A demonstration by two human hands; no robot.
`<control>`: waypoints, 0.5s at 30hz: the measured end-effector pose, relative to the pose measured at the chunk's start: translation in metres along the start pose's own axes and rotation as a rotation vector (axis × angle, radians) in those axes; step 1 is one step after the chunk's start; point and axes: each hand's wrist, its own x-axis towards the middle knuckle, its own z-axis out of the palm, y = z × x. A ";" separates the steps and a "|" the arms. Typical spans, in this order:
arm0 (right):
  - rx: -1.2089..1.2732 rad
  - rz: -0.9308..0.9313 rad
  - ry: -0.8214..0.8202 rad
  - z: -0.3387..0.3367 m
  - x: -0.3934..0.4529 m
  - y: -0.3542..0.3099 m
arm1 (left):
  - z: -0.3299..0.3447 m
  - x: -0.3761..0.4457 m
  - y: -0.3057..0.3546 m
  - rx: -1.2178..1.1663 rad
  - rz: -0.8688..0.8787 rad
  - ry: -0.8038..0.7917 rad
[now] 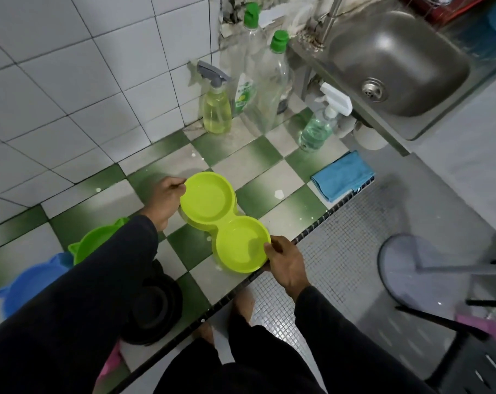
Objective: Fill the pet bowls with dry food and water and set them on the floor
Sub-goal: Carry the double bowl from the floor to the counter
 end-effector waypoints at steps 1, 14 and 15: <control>-0.005 0.005 -0.005 -0.001 0.002 0.001 | 0.001 0.000 0.000 -0.005 0.001 -0.004; -0.077 0.023 -0.045 -0.005 0.007 -0.001 | 0.008 -0.004 -0.003 0.020 0.004 -0.028; -0.074 0.025 -0.050 -0.006 0.008 -0.002 | 0.008 -0.004 -0.005 0.021 0.008 -0.021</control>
